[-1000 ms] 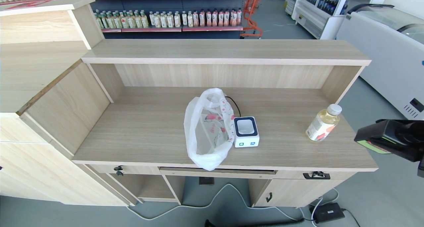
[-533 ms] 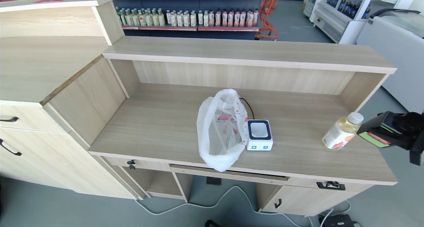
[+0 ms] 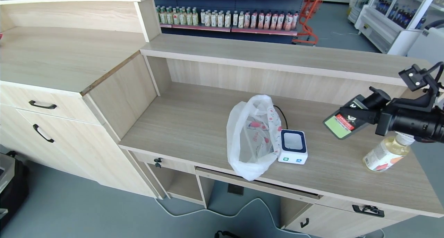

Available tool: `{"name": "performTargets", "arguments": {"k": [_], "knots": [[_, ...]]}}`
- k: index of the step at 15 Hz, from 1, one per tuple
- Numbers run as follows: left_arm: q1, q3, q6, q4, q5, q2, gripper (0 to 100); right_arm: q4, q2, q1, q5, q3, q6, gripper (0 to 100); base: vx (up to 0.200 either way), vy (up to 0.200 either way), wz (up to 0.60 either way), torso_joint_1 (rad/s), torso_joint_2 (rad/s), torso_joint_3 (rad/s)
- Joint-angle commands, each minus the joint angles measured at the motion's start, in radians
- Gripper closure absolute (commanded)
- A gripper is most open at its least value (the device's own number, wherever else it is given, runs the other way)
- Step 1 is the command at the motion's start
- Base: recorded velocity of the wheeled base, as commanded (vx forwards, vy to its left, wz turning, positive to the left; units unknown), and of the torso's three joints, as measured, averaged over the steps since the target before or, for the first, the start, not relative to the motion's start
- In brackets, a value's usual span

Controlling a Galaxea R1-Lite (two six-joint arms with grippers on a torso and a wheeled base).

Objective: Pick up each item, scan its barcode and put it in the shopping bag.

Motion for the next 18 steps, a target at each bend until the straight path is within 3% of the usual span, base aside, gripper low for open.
{"name": "performTargets", "arguments": {"k": [1, 4, 18], "knots": [[0.001, -0.001, 0.000, 0.000, 0.000, 0.000, 0, -0.091, 0.190, 0.042, -0.077, -0.057, 0.136, 100, 0.000, 0.000, 0.00, 0.000, 0.00, 0.000], [0.001, -0.001, 0.000, 0.000, 0.000, 0.000, 0, -0.094, 0.303, 0.057, -0.103, -0.139, 0.241, 100, 0.000, 0.000, 0.00, 0.000, 0.00, 0.000], [0.001, -0.001, 0.000, 0.000, 0.000, 0.000, 0, -0.093, 0.492, 0.140, -0.151, -0.250, 0.243, 100, 0.000, 0.000, 0.00, 0.000, 0.00, 0.000]]}}
